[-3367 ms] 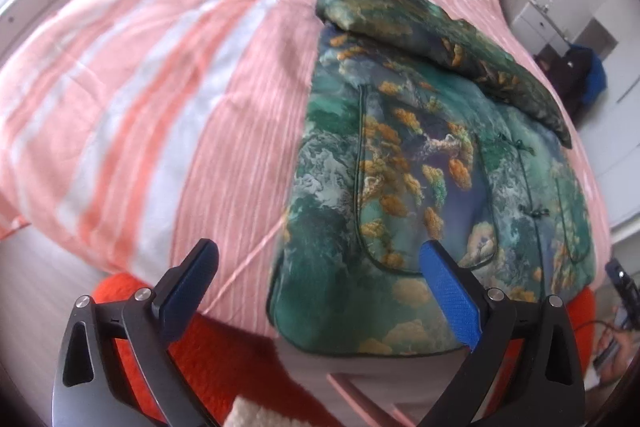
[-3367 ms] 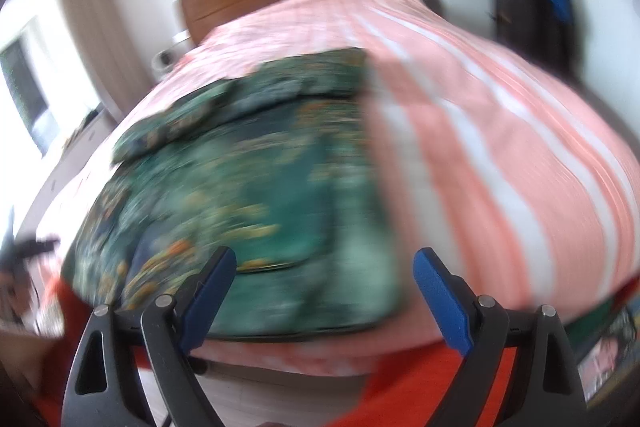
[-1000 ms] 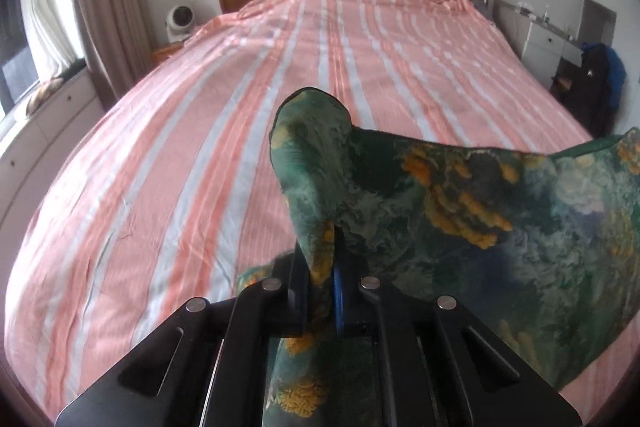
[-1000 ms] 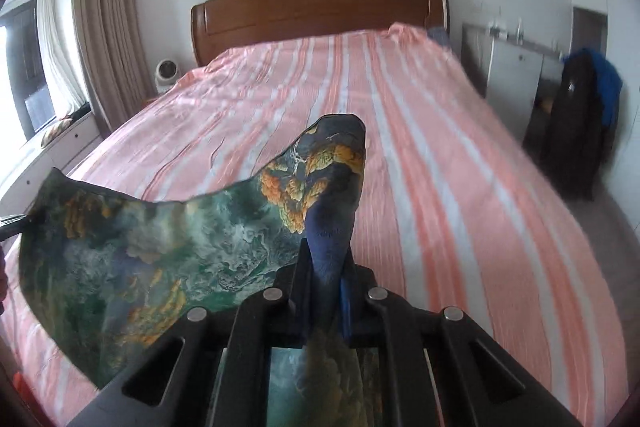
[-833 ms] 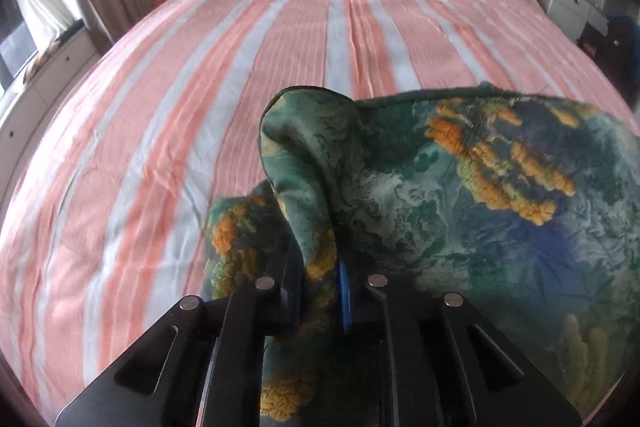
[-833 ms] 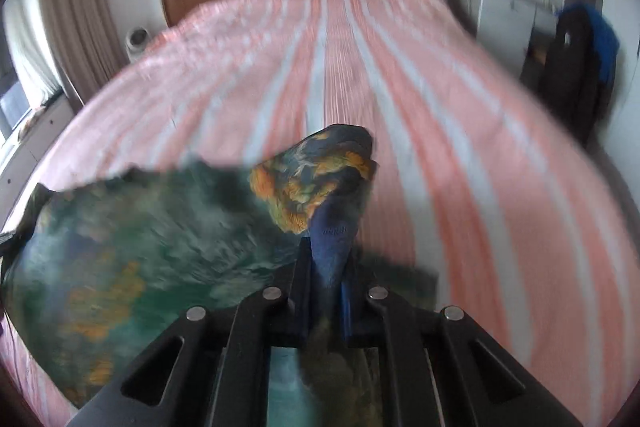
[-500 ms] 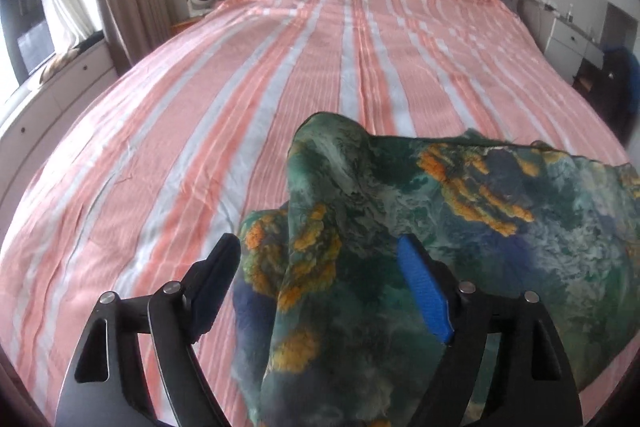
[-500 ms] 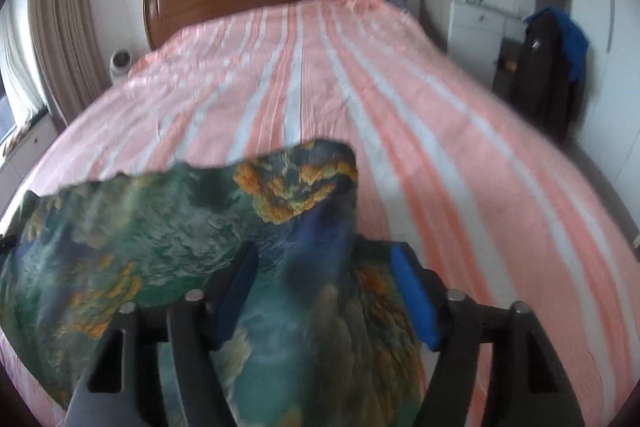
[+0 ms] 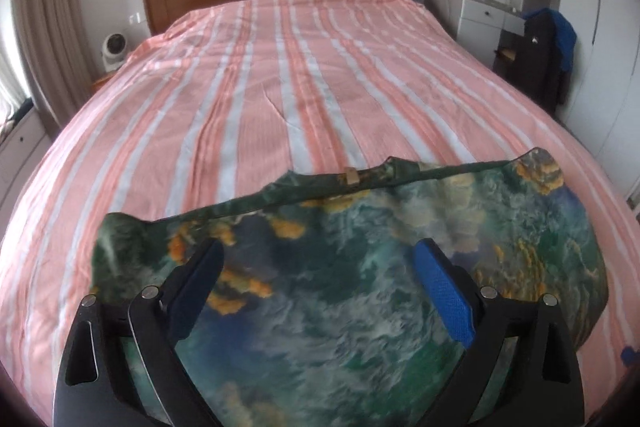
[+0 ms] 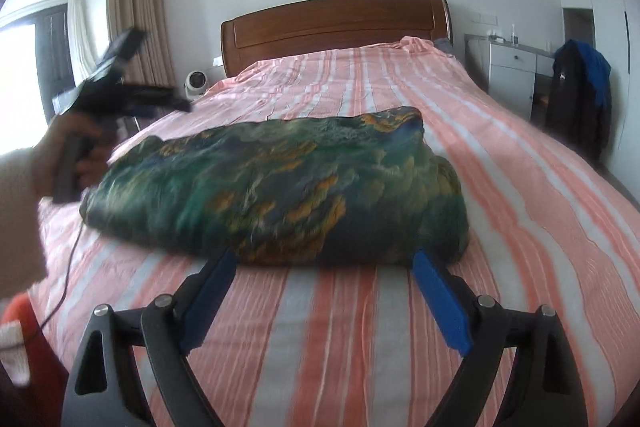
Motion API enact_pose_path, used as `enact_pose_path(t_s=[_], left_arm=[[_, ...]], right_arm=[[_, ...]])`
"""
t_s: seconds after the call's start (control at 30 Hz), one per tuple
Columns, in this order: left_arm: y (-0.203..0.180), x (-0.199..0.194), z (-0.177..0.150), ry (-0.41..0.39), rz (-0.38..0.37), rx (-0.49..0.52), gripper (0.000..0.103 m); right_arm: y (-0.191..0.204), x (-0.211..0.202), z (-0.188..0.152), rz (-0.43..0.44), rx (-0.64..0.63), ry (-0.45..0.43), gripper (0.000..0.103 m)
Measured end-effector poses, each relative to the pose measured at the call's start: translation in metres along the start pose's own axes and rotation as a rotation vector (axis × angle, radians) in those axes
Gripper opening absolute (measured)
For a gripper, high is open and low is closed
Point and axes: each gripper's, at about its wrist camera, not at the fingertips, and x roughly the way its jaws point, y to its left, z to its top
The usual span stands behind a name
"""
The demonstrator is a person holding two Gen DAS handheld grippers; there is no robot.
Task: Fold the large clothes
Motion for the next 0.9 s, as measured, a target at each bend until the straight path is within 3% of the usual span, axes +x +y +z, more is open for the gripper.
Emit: enact_pose_path(t_s=[0.13, 0.27, 0.6, 0.9], left_arm=[[-0.032, 0.043, 0.006, 0.074, 0.024, 0.043, 0.097], [-0.05, 0.053, -0.009, 0.127, 0.036, 0.117, 0.096], [-0.052, -0.012, -0.075, 0.118, -0.055, 0.214, 0.097], [-0.064, -0.063, -0.145, 0.158, -0.096, 0.298, 0.097]], right_arm=[[-0.002, -0.011, -0.019, -0.005, -0.004, -0.003, 0.09], [-0.011, -0.007, -0.025, -0.005, 0.005, 0.017, 0.09], [-0.018, -0.004, -0.031, 0.027, 0.035, 0.024, 0.09], [-0.016, -0.004, -0.032, 0.023, 0.024, 0.02, 0.09]])
